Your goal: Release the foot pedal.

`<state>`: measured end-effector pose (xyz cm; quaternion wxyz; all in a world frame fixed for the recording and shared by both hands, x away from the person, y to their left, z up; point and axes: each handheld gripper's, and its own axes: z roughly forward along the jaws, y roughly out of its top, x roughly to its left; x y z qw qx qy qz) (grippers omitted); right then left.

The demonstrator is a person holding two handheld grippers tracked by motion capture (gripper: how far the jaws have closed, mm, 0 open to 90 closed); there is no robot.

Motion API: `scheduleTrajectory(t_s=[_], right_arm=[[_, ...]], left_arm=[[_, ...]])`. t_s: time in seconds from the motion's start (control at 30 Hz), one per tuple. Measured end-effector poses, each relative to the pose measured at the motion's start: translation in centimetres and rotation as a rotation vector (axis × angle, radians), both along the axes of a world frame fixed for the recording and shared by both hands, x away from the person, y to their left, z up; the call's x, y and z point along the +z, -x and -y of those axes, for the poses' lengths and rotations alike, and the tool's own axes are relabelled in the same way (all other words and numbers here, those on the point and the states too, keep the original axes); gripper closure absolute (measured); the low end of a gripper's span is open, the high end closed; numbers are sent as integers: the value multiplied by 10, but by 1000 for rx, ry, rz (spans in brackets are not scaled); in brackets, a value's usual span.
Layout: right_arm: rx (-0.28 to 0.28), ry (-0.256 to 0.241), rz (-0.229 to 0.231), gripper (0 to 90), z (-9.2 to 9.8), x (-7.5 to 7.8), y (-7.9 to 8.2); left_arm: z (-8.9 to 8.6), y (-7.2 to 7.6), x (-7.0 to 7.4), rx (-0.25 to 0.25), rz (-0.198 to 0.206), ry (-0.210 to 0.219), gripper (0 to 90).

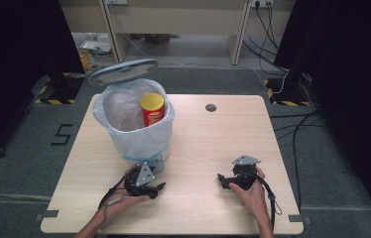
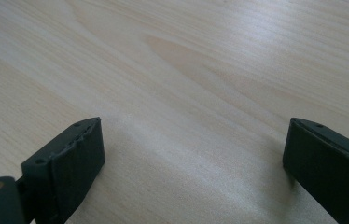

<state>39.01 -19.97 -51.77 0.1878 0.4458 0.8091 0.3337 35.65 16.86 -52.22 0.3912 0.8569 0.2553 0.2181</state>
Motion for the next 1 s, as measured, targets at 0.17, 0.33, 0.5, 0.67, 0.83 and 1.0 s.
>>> scheduleTrajectory(t_s=[0.17, 0.33, 0.5, 0.67, 0.83, 1.0], right_arm=[[0, 0, 0, 57, 0, 0, 0], [0, 0, 1, 57, 0, 0, 0], [0, 1, 1, 57, 0, 0, 0], [3, 2, 1, 53, 0, 0, 0], [7, 4, 0, 49, 0, 0, -1], [6, 3, -2, 48, 0, 0, -1]], left_arm=[[0, 0, 0, -3, 4, -7, 290], [0, 1, 0, 1, 11, -9, 290], [1, 2, 0, -4, 26, -20, 286], [-1, 2, 1, -14, 21, 9, 258], [-3, 0, 2, -10, -3, 42, 255], [-4, 1, 7, -8, 0, 55, 254]])
